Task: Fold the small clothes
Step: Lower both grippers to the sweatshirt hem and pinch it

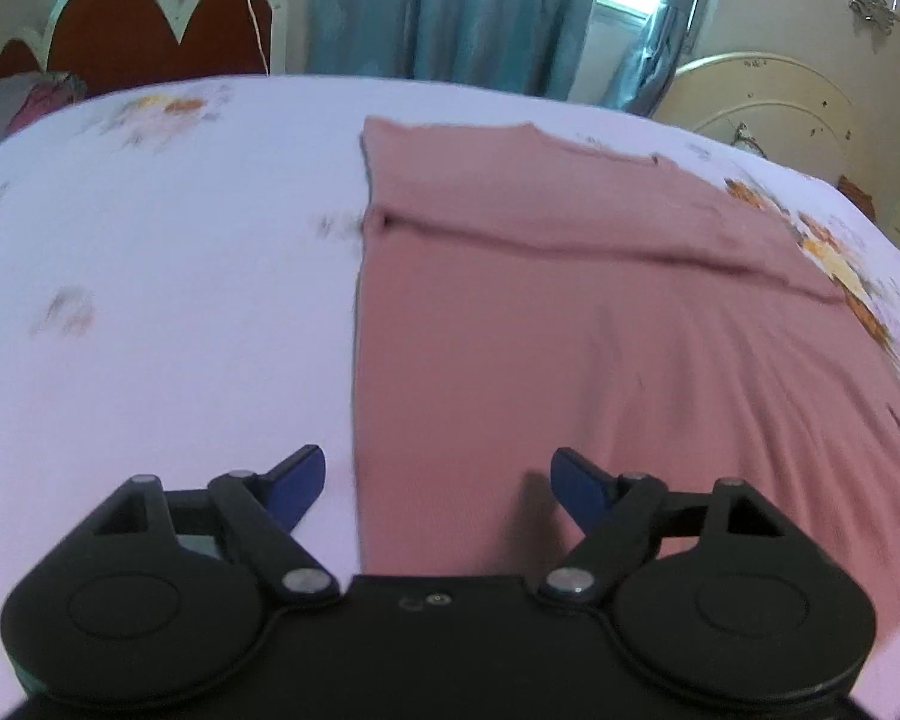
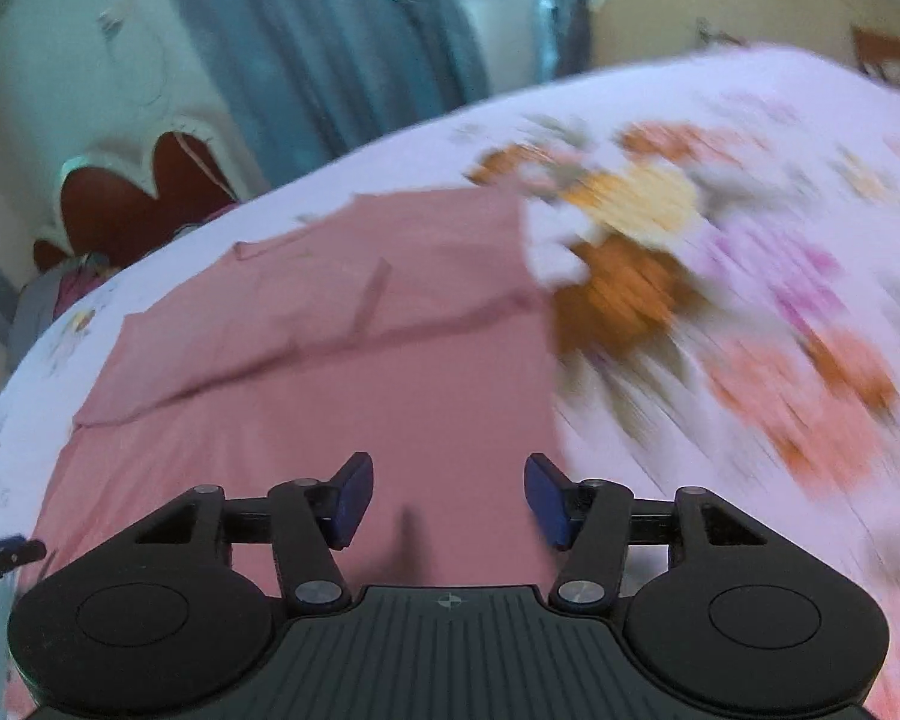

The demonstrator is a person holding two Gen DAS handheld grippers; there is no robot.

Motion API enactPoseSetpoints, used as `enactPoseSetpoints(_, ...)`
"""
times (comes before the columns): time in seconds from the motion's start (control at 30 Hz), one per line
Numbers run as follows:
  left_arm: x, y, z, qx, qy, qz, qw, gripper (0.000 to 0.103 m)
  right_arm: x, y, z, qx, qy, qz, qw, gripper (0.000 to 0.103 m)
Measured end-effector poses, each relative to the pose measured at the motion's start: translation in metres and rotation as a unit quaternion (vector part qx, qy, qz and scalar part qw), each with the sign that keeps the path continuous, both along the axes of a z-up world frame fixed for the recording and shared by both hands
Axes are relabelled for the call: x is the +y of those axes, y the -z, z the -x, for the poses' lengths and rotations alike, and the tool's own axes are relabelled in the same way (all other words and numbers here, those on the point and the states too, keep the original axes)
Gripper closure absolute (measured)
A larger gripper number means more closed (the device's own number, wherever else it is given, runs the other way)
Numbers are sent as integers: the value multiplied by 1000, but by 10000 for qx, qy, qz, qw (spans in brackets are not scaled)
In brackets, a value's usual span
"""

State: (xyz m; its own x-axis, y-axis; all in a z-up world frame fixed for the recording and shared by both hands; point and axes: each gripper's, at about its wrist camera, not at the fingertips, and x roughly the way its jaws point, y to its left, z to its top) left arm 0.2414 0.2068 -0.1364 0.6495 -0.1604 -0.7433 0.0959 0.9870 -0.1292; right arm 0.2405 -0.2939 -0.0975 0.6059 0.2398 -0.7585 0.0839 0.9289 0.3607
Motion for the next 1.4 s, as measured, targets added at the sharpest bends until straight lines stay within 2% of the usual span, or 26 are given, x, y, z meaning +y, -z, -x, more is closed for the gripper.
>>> enactPoseSetpoints(0.17, 10, 5, 33, 132, -93, 366, 9992, 26, -28, 16, 49, 456, 131, -573, 9972, 43)
enactPoseSetpoints(0.33, 22, 8, 58, 186, -191, 1264, 9916, 26, -27, 20, 80, 507, -41, -1146, 9921, 43)
enactPoseSetpoints(0.5, 37, 17, 73, 211, -213, 2179, 9755, 29, -24, 23, 103, 474, -195, -1506, 9873, 43)
enactPoseSetpoints(0.63, 49, 27, 56, 237, -406, 2801, 9588, 44, -37, 29, 92, 355, 15, -1940, 9804, 44)
enactPoseSetpoints(0.67, 49, 29, 51, 262, -436, 2861, 9569, 49, -40, 32, 85, 317, 111, -1959, 9801, 44)
enactPoseSetpoints(0.73, 45, 32, 42, 319, -422, 2891, 9558, 51, -43, 37, 71, 323, 190, -2105, 9769, 45)
enactPoseSetpoints(0.8, 40, 31, 40, 318, -341, 2832, 9579, 51, -42, 39, 64, 390, 98, -2138, 9761, 55)
enactPoseSetpoints(0.87, 39, 32, 46, 308, -282, 2889, 9564, 52, -38, 41, 67, 518, -168, -2254, 9727, 71)
enactPoseSetpoints(0.9, 40, 33, 48, 315, -279, 2893, 9563, 57, -34, 42, 73, 564, -304, -2230, 9727, 74)
enactPoseSetpoints(0.93, 40, 35, 50, 325, -284, 2865, 9571, 61, -31, 41, 77, 538, -372, -2176, 9738, 81)
enactPoseSetpoints(0.97, 41, 36, 50, 314, -335, 2756, 9602, 84, -31, 41, 80, 509, -355, -2191, 9737, 87)
enactPoseSetpoints(1.0, 42, 34, 50, 328, -411, 2606, 9640, 96, -33, 41, 81, 460, -310, -2257, 9726, 88)
enactPoseSetpoints(1.03, 45, 30, 52, 188, -481, 2654, 9628, 96, -35, 36, 82, 340, -282, -2278, 9727, 88)
enactPoseSetpoints(1.1, 54, 19, 61, -230, -580, 2987, 9523, 96, -44, 20, 85, -4, -217, -2325, 9724, 89)
enactPoseSetpoints(1.13, 55, 17, 63, -299, -598, 3003, 9515, 95, -50, 12, 87, -155, -197, -2391, 9707, 89)
enactPoseSetpoints(1.23, 51, 33, 56, 74, -603, 2752, 9595, 95, -58, 10, 88, -223, -158, -2323, 9723, 88)
enactPoseSetpoints(1.3, 48, 46, 55, 261, -651, 2822, 9568, 93, -57, 29, 87, 103, -141, -2275, 9736, 88)
enactPoseSetpoints(1.33, 49, 49, 57, 205, -725, 2909, 9538, 92, -57, 38, 87, 271, -139, -2327, 9721, 88)
enactPoseSetpoints(1.37, 49, 49, 58, 187, -765, 2970, 9516, 89, -59, 42, 89, 321, -94, -2353, 9713, 79)
enactPoseSetpoints(1.4, 49, 48, 58, 153, -760, 3005, 9506, 79, -60, 42, 92, 307, 24, -2347, 9716, 67)
